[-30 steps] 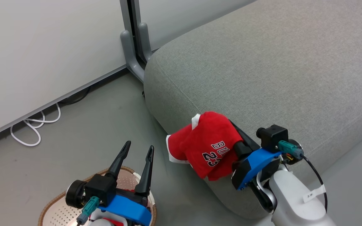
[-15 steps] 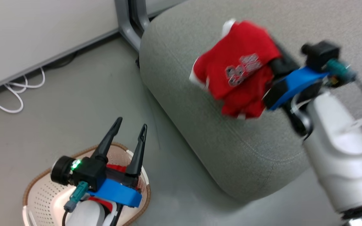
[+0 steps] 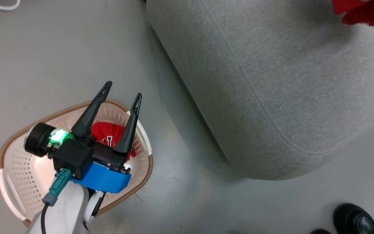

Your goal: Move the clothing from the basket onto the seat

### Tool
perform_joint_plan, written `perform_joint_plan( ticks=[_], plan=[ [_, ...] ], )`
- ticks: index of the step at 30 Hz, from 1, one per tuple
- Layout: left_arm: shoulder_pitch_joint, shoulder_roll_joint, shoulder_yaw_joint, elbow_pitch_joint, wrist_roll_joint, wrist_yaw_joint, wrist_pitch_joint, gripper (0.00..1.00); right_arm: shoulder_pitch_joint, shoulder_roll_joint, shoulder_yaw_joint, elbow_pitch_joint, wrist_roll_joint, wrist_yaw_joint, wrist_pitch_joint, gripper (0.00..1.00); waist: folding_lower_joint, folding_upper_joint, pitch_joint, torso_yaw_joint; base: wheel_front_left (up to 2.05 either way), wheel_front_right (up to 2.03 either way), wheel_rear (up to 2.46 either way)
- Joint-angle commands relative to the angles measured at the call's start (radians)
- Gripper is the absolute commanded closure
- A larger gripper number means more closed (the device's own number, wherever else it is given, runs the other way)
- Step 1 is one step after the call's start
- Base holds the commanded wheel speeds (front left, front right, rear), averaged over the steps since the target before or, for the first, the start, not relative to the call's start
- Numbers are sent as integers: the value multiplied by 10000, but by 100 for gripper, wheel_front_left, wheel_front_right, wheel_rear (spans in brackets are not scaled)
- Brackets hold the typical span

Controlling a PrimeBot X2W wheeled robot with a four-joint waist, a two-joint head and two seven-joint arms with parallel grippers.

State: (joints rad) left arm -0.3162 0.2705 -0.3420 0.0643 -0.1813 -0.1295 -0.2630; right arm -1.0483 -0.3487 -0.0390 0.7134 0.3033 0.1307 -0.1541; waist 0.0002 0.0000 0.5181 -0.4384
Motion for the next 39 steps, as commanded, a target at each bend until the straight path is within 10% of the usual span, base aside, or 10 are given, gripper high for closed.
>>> perform_joint_plan(
  ticks=[1,24,25,27,29,39],
  plan=[
    [-272,138,-21,-182,81,-8,-27,0,-182,-110,-341,255,121,1,-224,100,-2,0,677,266,0,0,0],
    [-406,396,-71,-486,249,68,-27,0,127,429,-2534,3533,-757,1,-1120,100,-2,0,1194,752,0,0,0],
    [-417,378,-84,-475,259,62,-27,0,130,424,-2542,3488,-813,1,-1121,94,-2,0,1182,760,0,0,0],
    [-437,343,-95,-464,264,62,-27,0,147,432,-2535,3422,-918,1,-1122,18,-2,0,1156,781,0,0,0],
    [-438,327,-90,-461,258,61,-27,0,162,439,-2537,3393,-960,1,-1122,0,-2,0,1142,790,0,0,0],
    [-498,140,-39,-374,255,54,-27,0,348,521,-2491,3285,-1166,1,-1124,0,-2,0,1062,819,0,0,0]
  ],
)
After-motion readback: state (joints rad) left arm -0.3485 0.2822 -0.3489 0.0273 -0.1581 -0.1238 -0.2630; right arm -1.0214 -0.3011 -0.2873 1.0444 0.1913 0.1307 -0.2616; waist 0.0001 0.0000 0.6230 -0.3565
